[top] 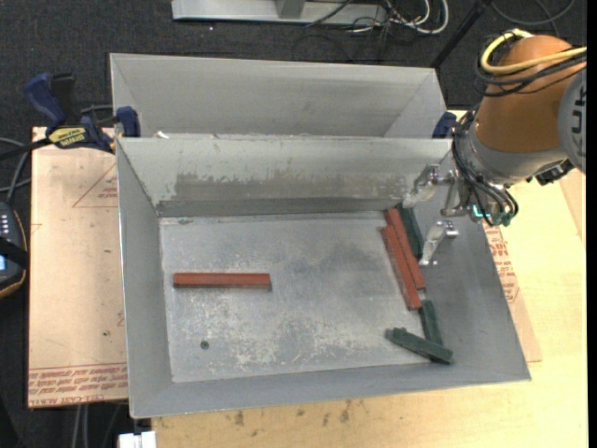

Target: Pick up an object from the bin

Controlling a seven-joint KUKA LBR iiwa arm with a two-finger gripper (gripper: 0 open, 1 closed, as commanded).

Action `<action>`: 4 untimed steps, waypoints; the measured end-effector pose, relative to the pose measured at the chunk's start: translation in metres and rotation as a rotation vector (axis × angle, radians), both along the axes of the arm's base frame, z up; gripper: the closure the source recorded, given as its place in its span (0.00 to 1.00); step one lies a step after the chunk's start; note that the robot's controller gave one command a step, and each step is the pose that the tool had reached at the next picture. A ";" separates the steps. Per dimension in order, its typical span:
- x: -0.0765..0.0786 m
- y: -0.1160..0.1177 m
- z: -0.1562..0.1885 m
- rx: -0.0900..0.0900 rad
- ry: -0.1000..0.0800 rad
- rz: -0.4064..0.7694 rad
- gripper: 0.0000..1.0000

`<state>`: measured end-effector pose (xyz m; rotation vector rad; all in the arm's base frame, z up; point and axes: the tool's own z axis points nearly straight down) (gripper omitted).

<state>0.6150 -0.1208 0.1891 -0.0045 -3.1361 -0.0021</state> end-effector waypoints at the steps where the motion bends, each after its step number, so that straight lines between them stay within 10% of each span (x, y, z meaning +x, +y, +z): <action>1: 0.002 0.000 0.005 -0.001 -0.008 0.002 0.00; 3: -0.029 -0.023 -0.079 -0.002 -0.011 0.092 0.00; 4: -0.019 -0.029 -0.102 0.001 -0.010 0.228 0.00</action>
Offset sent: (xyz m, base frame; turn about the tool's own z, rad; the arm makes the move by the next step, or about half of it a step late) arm -0.0072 -0.0261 -0.0252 0.0362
